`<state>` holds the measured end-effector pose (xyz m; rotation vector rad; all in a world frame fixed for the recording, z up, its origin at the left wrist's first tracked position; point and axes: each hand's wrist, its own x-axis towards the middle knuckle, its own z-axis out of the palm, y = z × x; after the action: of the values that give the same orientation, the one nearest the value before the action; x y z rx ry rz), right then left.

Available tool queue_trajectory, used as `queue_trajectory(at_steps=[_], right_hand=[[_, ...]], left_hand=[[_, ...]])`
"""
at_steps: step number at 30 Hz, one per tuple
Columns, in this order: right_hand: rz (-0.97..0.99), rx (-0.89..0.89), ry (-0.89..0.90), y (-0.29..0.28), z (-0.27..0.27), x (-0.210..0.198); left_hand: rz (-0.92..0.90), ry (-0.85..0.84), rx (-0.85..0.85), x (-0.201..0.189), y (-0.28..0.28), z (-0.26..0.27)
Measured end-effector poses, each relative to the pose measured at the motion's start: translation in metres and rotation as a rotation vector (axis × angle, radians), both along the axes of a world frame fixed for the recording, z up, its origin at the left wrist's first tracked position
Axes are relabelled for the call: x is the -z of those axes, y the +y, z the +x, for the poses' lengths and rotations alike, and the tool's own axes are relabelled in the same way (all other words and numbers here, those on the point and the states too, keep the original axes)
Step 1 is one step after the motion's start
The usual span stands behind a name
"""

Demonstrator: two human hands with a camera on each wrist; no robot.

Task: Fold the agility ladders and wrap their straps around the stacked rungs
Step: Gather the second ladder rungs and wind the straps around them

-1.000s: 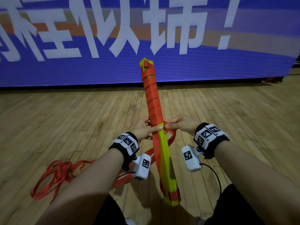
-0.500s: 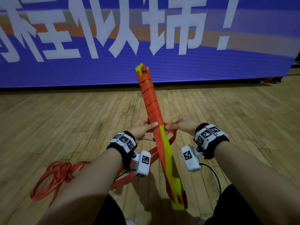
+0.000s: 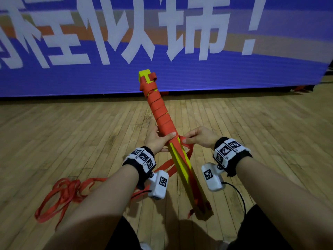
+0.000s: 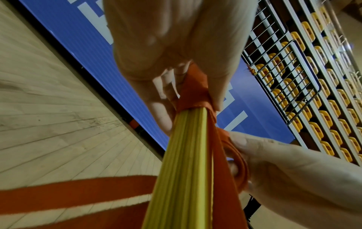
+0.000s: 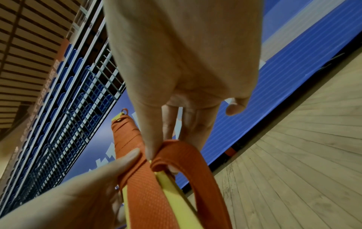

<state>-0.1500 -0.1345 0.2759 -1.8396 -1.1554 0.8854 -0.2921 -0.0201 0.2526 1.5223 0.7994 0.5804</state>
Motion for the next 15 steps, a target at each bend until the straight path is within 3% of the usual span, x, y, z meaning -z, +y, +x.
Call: queue_trajectory(at_steps=[7, 15], right_hand=[[-0.017, 0.005, -0.029, 0.000, -0.004, -0.002], [-0.062, 0.010, -0.012, -0.004, -0.001, -0.002]], left_hand=[[-0.027, 0.001, 0.037, 0.001, 0.000, -0.001], [-0.197, -0.007, 0.252, -0.008, 0.002, -0.010]])
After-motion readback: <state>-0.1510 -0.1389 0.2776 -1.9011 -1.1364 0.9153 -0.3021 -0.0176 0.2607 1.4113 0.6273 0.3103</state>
